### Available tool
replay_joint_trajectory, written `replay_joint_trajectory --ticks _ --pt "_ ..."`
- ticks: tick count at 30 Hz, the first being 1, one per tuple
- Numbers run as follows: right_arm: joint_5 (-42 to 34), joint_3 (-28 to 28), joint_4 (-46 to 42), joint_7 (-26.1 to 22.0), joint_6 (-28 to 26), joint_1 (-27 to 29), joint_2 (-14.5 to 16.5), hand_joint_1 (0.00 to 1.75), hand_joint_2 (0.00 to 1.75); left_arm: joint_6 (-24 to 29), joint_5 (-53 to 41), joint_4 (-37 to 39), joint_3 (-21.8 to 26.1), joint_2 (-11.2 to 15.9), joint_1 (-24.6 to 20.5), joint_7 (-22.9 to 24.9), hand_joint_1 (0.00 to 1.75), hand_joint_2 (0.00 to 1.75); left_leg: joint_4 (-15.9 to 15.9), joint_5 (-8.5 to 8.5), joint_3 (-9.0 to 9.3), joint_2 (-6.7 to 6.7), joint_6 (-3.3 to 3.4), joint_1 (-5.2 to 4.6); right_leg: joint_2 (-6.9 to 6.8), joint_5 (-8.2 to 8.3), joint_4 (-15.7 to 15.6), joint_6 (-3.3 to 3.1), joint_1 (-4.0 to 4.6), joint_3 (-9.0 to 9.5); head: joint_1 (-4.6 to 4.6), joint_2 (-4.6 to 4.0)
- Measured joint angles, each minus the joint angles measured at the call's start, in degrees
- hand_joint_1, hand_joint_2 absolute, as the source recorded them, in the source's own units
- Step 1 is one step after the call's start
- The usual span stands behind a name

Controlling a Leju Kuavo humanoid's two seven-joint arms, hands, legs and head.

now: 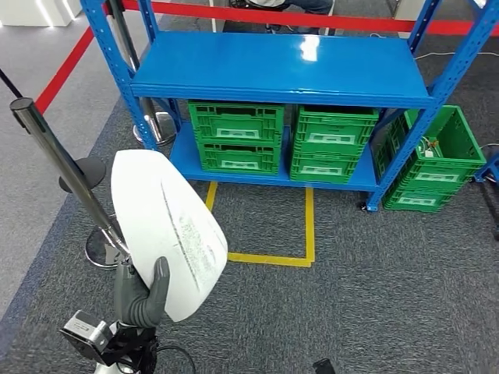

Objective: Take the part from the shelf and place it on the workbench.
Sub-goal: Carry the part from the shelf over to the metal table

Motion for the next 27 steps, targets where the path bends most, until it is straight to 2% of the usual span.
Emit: replay_joint_trajectory --ticks 2,3,4,6,7,8,9,10,12,13,14,16,17,19,20,21,22,23,24,25,27 --pt "-0.95 -0.78 0.00 0.02 -0.11 0.14 0.10 0.00 1.75 0.21 -0.10 -0.01 -0.02 0.09 0.14 0.00 1.75 1.75 0.49 -0.59 -0.20 0.17 -0.63 0.11 0.55 0.31 0.05 -0.60 -0.17 -0.09 -0.02 0.00" --pt "-1.19 -1.12 0.00 0.04 -0.15 0.20 0.15 0.00 1.75 0.30 -0.11 -0.01 -0.02 0.13 0.15 0.00 1.75 1.75 1.80 -1.67 -0.67 0.07 -0.98 0.21 0.81 0.47 -0.04 -0.93 -0.27 -0.12 -0.13 0.00" --pt "-1.28 -1.35 0.00 0.12 -0.16 0.22 0.20 0.00 1.75 0.36 -0.05 -0.01 -0.02 0.16 0.16 0.01 1.75 1.75 4.28 -3.34 -1.64 -0.14 -1.34 0.33 1.08 0.61 -0.11 -1.22 -0.37 -0.13 -0.21 0.00" --pt "-1.33 -1.81 0.00 0.39 -0.14 0.23 0.29 0.00 1.75 0.37 0.19 0.00 -0.03 0.23 0.17 0.06 1.75 1.75 11.76 -7.16 -4.73 -0.39 -1.75 0.52 1.73 0.71 -0.09 -1.50 -0.36 -0.28 -0.36 0.00" --pt "-1.35 -1.99 0.00 0.57 -0.12 0.27 0.32 0.00 1.75 0.32 0.33 0.01 -0.03 0.26 0.19 0.10 1.75 1.75 14.88 -8.23 -6.03 -0.42 -1.82 0.58 2.12 0.73 -0.07 -1.53 -0.35 -0.33 -0.34 0.00" --pt "-1.38 -2.12 0.00 0.70 -0.10 0.31 0.33 0.00 1.75 0.27 0.46 0.01 -0.03 0.27 0.19 0.14 1.75 1.75 16.20 -8.19 -6.53 -0.45 -1.80 0.60 2.58 0.76 -0.06 -1.54 -0.34 -0.36 -0.34 0.00" --pt "-1.39 -2.20 0.00 0.78 -0.05 0.34 0.33 0.00 1.75 0.21 0.56 0.02 -0.04 0.28 0.19 0.17 1.75 1.75 15.23 -6.98 -5.97 -0.58 -1.68 0.62 3.15 0.78 -0.05 -1.52 -0.34 -0.34 -0.34 0.00" --pt "-1.39 -2.27 0.00 0.83 0.00 0.34 0.34 0.00 1.75 0.17 0.65 0.02 -0.04 0.27 0.19 0.17 1.75 1.75 12.15 -4.90 -4.42 -1.02 -1.47 0.64 3.78 0.81 -0.03 -1.48 -0.34 -0.27 -0.34 0.00" --pt "-1.35 -2.39 0.00 0.86 0.08 0.27 0.40 0.00 1.75 0.11 0.75 0.03 -0.04 0.26 0.18 0.19 1.75 1.75 4.50 -1.37 -0.72 -3.39 -0.82 0.72 5.07 0.91 0.03 -1.26 -0.34 -0.27 -0.31 0.00" --pt "-1.33 -2.44 0.00 0.87 0.10 0.20 0.44 0.00 1.75 0.09 0.77 0.03 -0.05 0.27 0.17 0.20 1.75 1.75 1.88 -0.73 0.51 -4.46 -0.55 0.76 5.67 1.01 0.10 -1.03 -0.36 -0.48 -0.34 0.00" --pt "-1.32 -2.48 0.00 0.88 0.14 0.14 0.47 0.00 1.75 0.08 0.79 0.04 -0.05 0.27 0.16 0.21 1.75 1.75 0.59 -0.76 1.03 -5.09 -0.37 0.79 6.22 1.15 0.14 -0.73 -0.43 -0.80 -0.37 0.00" --pt "-1.32 -2.53 0.00 0.90 0.18 0.15 0.51 0.00 1.75 0.04 0.83 0.04 -0.06 0.22 0.12 0.24 1.75 1.75 -0.22 -0.97 1.15 -4.37 -0.11 0.87 7.37 1.54 -0.01 0.09 -0.54 -1.55 -0.47 0.00" --pt "-1.33 -2.57 0.00 0.94 0.19 0.24 0.51 0.00 1.75 0.01 0.87 0.04 -0.07 0.17 0.08 0.25 1.75 1.75 -0.55 -0.80 1.18 -3.67 0.10 0.99 7.18 1.40 0.15 0.42 -0.50 -1.93 -0.43 0.00" --pt "-1.38 -2.71 0.00 1.09 0.20 0.34 0.50 0.00 1.75 -0.05 0.92 0.04 -0.10 0.03 0.02 0.25 1.75 1.75 -1.27 -0.39 1.34 -2.17 0.61 1.24 4.94 -0.59 3.10 0.90 -0.28 -3.63 0.03 0.00" --pt "-1.39 -2.81 0.00 1.19 0.24 0.30 0.50 0.00 1.75 -0.07 0.95 0.05 -0.10 -0.01 0.04 0.26 1.75 1.75 -1.36 -0.32 1.35 -1.34 0.75 1.17 3.23 -2.46 6.43 1.05 -0.26 -5.15 0.27 0.00" --pt "-1.40 -2.91 0.00 1.26 0.27 0.24 0.50 0.00 1.75 -0.08 0.95 0.07 -0.10 -0.03 0.09 0.27 1.75 1.75 -1.37 -0.32 1.30 -0.53 0.85 1.09 2.08 -4.32 10.31 1.23 -0.28 -6.95 0.48 0.00" --pt "-1.40 -3.00 0.00 1.32 0.33 0.20 0.50 0.00 1.75 -0.09 0.96 0.09 -0.09 -0.03 0.13 0.29 1.75 1.75 -1.34 -0.35 1.26 0.35 0.89 1.00 1.49 -5.60 13.69 1.40 -0.32 -8.50 0.53 0.00" --pt "-1.40 -3.08 0.00 1.40 0.38 0.22 0.50 0.00 1.75 -0.09 0.96 0.11 -0.09 -0.02 0.16 0.31 1.75 1.75 -1.33 -0.39 1.28 1.18 0.91 0.93 1.17 -5.92 15.54 1.53 -0.34 -9.29 0.53 0.00" --pt "-1.40 -3.14 0.00 1.46 0.43 0.30 0.50 0.00 1.75 -0.10 0.97 0.13 -0.09 -0.02 0.15 0.31 1.75 1.75 -1.32 -0.45 1.33 1.91 0.92 0.91 0.96 -5.13 15.10 1.58 -0.35 -8.92 0.54 0.00" --pt "-1.39 -3.20 0.00 1.57 0.51 0.36 0.50 0.00 1.75 -0.11 0.98 0.15 -0.09 -0.03 0.13 0.32 1.75 1.75 -1.31 -0.53 1.43 2.57 0.87 0.89 0.64 -3.46 12.51 1.54 -0.34 -7.47 0.55 0.00" --pt "-1.36 -3.31 0.00 1.76 0.79 0.32 0.50 0.00 1.75 -0.21 1.12 0.15 -0.09 -0.04 0.07 0.34 1.75 1.75 -1.18 -0.81 1.68 3.67 0.53 0.64 -1.85 -0.13 4.41 1.26 -0.06 -2.94 0.60 0.00"
